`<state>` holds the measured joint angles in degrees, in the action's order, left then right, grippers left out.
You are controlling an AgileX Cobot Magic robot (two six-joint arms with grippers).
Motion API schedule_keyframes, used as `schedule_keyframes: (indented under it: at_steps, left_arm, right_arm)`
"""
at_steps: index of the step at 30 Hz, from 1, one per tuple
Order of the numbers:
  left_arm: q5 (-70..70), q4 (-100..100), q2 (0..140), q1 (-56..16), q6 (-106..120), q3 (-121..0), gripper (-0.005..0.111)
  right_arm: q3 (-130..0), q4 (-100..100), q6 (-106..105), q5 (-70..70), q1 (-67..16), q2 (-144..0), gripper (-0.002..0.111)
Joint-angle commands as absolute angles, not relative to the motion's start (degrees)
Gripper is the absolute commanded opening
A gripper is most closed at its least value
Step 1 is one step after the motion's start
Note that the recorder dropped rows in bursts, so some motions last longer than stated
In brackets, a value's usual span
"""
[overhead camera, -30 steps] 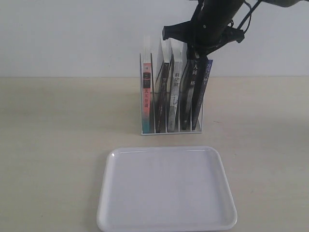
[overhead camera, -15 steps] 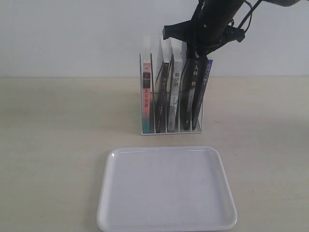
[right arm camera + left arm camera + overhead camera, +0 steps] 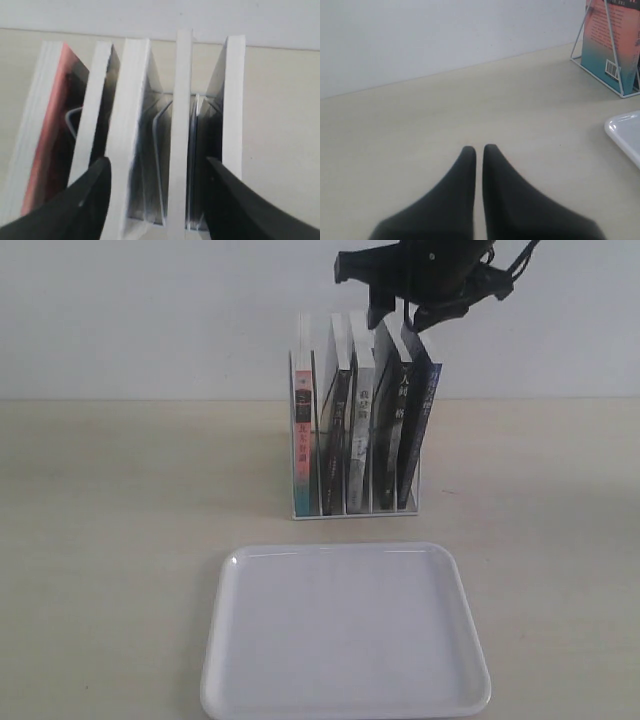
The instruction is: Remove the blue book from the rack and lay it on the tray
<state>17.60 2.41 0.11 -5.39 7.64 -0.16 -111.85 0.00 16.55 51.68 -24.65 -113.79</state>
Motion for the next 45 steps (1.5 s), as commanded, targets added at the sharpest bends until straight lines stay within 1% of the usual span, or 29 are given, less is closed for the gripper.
schedule_keyframes:
  at_steps: [1, 6, 9, 15, 19, 25, 33, 37, 45]
  left_arm:
    - [16.8, 1.9, 0.0, -5.9, 7.1, 0.0, 0.005]
    - [16.8, 1.9, 0.0, -5.9, 7.1, 0.0, 0.005]
    - [16.8, 1.9, 0.0, -5.9, 7.1, 0.0, 0.005]
    - [16.8, 1.9, 0.0, -5.9, 7.1, 0.0, 0.005]
    - [16.8, 1.9, 0.0, -5.9, 7.1, 0.0, 0.005]
    - [16.8, 1.9, 0.0, -5.9, 7.1, 0.0, 0.005]
    - [16.8, 1.9, 0.0, -5.9, 7.1, 0.0, 0.005]
    - [16.8, 1.9, 0.0, -5.9, 7.1, 0.0, 0.005]
    - [16.8, 1.9, 0.0, -5.9, 7.1, 0.0, 0.005]
  right_arm:
    - [-112.1, -0.3, 15.5, 52.8, -24.5, -107.9, 0.052]
    - [-112.1, -1.1, 14.3, 55.2, -25.5, -104.7, 0.052]
    - [-112.1, -1.4, 14.0, 55.6, -27.7, -104.4, 0.052]
    - [-112.1, -2.3, 14.6, 51.8, -33.1, -105.9, 0.052]
    - [-112.1, -2.9, 16.2, 49.2, -35.0, -107.4, 0.052]
    - [-112.5, -3.4, 17.9, 47.0, -35.4, -110.3, 0.052]
    - [-120.1, -3.4, 18.1, 51.0, -36.8, -117.5, 0.052]
    - [-122.4, -8.4, 20.4, 53.9, -36.8, -119.9, 0.052]
    - [-122.4, -9.6, 22.7, 52.0, -36.8, -121.5, 0.052]
